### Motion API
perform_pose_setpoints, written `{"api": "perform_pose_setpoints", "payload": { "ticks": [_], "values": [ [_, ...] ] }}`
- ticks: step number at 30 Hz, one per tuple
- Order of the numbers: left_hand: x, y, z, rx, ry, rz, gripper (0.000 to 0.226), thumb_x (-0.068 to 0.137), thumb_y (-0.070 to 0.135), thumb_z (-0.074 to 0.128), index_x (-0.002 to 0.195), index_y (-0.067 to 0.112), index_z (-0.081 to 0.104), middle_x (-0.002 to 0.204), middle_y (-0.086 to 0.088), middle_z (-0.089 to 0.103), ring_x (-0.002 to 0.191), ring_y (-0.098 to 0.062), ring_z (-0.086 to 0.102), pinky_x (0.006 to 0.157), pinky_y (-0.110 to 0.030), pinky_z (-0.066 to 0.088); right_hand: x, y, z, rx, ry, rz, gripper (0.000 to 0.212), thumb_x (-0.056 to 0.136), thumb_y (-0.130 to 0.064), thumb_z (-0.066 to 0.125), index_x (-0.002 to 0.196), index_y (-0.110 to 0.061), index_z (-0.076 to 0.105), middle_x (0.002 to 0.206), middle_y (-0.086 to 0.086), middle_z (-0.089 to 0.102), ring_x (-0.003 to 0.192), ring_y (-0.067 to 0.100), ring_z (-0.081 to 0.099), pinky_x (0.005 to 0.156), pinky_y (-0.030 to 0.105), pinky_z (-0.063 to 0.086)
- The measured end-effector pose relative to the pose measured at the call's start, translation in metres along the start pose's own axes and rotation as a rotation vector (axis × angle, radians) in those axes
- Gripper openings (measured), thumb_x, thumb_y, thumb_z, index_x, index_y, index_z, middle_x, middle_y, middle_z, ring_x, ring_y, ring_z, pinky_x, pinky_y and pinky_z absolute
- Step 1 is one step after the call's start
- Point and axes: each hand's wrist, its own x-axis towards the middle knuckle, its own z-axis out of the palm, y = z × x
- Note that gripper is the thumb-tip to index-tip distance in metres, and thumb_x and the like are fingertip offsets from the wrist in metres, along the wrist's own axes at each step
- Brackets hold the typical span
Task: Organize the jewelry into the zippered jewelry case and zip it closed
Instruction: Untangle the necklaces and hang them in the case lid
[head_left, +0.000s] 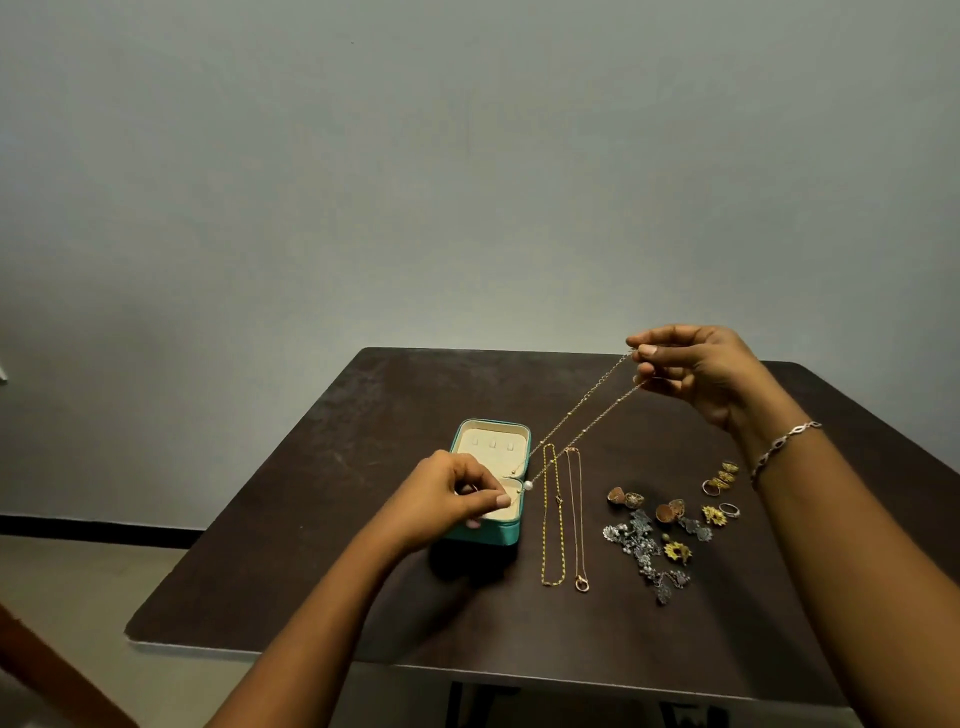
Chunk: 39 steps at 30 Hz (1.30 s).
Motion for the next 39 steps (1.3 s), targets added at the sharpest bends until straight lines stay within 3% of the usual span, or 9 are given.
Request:
{"api": "perform_pose_setpoints", "payload": {
  "ticks": [3, 7, 18, 21, 23, 26, 30, 34, 39],
  "values": [
    [0.000, 0.004, -0.004, 0.147, 0.005, 0.063, 0.003, 0.078, 0.015, 0.072, 0.075, 0.015, 0.072, 0.077, 0.004, 0.066, 0.074, -0.008, 0.058, 0.069, -0.020, 0.044, 0.002, 0.005, -0.007, 0.017, 0.060, 0.021, 0.017, 0.085, 0.009, 0.051, 0.081, -0.002, 0.063, 0.072, 0.008, 0.062, 0.051, 0.009, 0.061, 0.052, 0.020, 0.055],
    [-0.002, 0.007, -0.006, 0.172, 0.035, 0.061, 0.003, 0.080, 0.014, 0.070, 0.077, 0.013, 0.071, 0.072, 0.009, 0.065, 0.066, 0.005, 0.057, 0.061, -0.007, 0.041, 0.002, 0.008, -0.014, -0.020, 0.105, 0.010, 0.018, 0.085, 0.009, 0.052, 0.080, -0.004, 0.063, 0.073, 0.008, 0.062, 0.059, 0.014, 0.058, 0.052, 0.020, 0.055],
    [-0.005, 0.031, 0.007, 0.042, 0.108, 0.183, 0.003, 0.083, 0.017, 0.067, 0.082, 0.018, 0.069, 0.079, 0.009, 0.068, 0.070, 0.006, 0.059, 0.066, -0.018, 0.046, -0.006, -0.032, -0.015, -0.330, -0.067, -0.133, 0.013, 0.085, 0.006, 0.054, 0.091, 0.000, 0.065, 0.073, 0.008, 0.061, 0.054, 0.008, 0.060, 0.057, 0.019, 0.055],
    [-0.007, 0.042, 0.009, -0.106, 0.213, 0.211, 0.008, 0.083, 0.020, 0.065, 0.090, 0.018, 0.068, 0.090, 0.006, 0.068, 0.085, 0.002, 0.062, 0.071, -0.027, 0.051, -0.015, -0.045, -0.009, -0.336, -0.145, -0.156, 0.014, 0.085, 0.005, 0.054, 0.089, -0.001, 0.066, 0.072, 0.007, 0.063, 0.056, 0.010, 0.061, 0.057, 0.019, 0.055],
    [-0.008, 0.050, 0.010, -0.255, 0.249, 0.229, 0.021, 0.081, 0.026, 0.061, 0.099, 0.016, 0.066, 0.098, 0.003, 0.069, 0.093, 0.000, 0.062, 0.074, -0.019, 0.052, -0.023, -0.051, -0.002, -0.333, -0.218, -0.168, 0.015, 0.085, 0.004, 0.054, 0.086, -0.004, 0.067, 0.070, 0.004, 0.064, 0.056, 0.009, 0.061, 0.056, 0.019, 0.054],
    [-0.010, 0.057, 0.011, -0.434, 0.247, 0.245, 0.029, 0.083, 0.020, 0.056, 0.110, 0.011, 0.061, 0.106, 0.000, 0.069, 0.099, -0.002, 0.063, 0.078, -0.012, 0.048, -0.033, -0.053, 0.011, -0.304, -0.354, -0.174, 0.016, 0.084, 0.005, 0.054, 0.084, -0.005, 0.067, 0.064, 0.000, 0.066, 0.055, 0.008, 0.061, 0.056, 0.020, 0.054],
    [-0.012, 0.061, 0.012, -0.579, 0.164, 0.211, 0.041, 0.077, 0.025, 0.058, 0.116, 0.012, 0.059, 0.107, -0.002, 0.070, 0.105, -0.010, 0.063, 0.090, -0.021, 0.050, -0.044, -0.044, 0.028, -0.290, -0.530, -0.169, 0.016, 0.082, 0.005, 0.054, 0.086, -0.004, 0.066, 0.064, 0.000, 0.067, 0.058, 0.010, 0.061, 0.058, 0.021, 0.054],
    [-0.015, 0.067, 0.013, -0.612, 0.100, 0.202, 0.037, 0.075, 0.025, 0.059, 0.110, 0.012, 0.062, 0.098, -0.006, 0.072, 0.095, -0.019, 0.068, 0.083, -0.026, 0.054, -0.047, -0.023, 0.042, -0.306, -0.616, -0.173, 0.016, 0.081, 0.005, 0.057, 0.086, -0.007, 0.067, 0.067, 0.001, 0.068, 0.060, 0.010, 0.062, 0.060, 0.022, 0.053],
    [-0.017, 0.065, 0.016, -0.430, 0.120, 0.182, 0.010, 0.085, 0.009, 0.059, 0.088, 0.003, 0.067, 0.059, 0.001, 0.063, 0.059, -0.008, 0.061, 0.059, -0.018, 0.051, -0.047, 0.000, 0.053, -0.327, -0.558, -0.213, 0.012, 0.080, 0.004, 0.062, 0.084, -0.007, 0.067, 0.065, -0.001, 0.067, 0.059, 0.008, 0.061, 0.057, 0.019, 0.050]
  ]
}}
